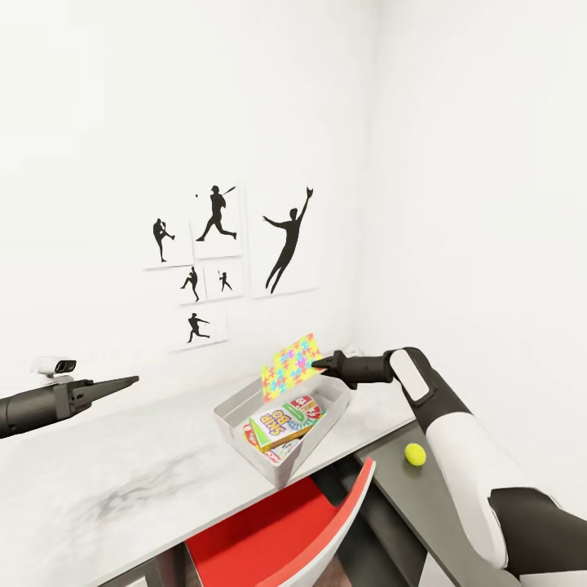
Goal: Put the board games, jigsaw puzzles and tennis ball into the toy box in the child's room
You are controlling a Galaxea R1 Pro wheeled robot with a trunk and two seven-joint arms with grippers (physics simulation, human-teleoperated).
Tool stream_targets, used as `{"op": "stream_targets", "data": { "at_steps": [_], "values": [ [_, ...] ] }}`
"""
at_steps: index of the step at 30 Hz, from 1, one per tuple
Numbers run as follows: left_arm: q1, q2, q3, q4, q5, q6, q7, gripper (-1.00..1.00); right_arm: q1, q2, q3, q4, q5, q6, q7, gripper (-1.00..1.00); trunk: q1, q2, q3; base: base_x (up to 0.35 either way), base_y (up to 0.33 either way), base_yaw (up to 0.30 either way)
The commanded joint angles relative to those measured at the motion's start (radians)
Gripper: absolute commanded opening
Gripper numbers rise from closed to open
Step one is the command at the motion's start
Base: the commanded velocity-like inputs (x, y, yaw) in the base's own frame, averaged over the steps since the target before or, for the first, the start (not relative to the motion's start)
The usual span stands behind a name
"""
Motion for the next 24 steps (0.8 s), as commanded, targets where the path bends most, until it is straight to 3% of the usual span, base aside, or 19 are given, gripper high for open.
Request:
{"op": "stream_targets", "data": {
  "at_steps": [1, 9, 16, 24],
  "values": [
    [0.000, 0.000, 0.000, 0.000, -0.001, 0.011, -0.005, 1.00, -0.001, 0.000, 0.000, 0.001, 0.010, 0.002, 0.009, -1.00, 0.000, -0.001, 0.000, 0.000, 0.000, 0.000],
    [0.000, 0.000, 0.000, 0.000, -0.001, 0.011, -0.005, 1.00, -0.006, -0.002, 0.020, 0.010, 0.011, 0.002, 0.009, -1.00, 0.000, -0.001, 0.000, 0.000, 0.000, 0.000],
    [0.000, 0.000, -0.001, 0.000, -0.002, 0.010, -0.005, 1.00, -0.034, -0.026, 0.024, 0.115, 0.020, 0.002, 0.010, -1.00, 0.000, -0.001, 0.000, 0.000, 0.000, 0.000],
    [0.000, -0.002, -0.003, 0.000, -0.003, 0.010, -0.005, 1.00, -0.038, -0.026, 0.024, 0.130, 0.020, 0.002, 0.011, -1.00, 0.000, -0.001, -0.004, 0.000, 0.000, 0.000]
  ]
}}
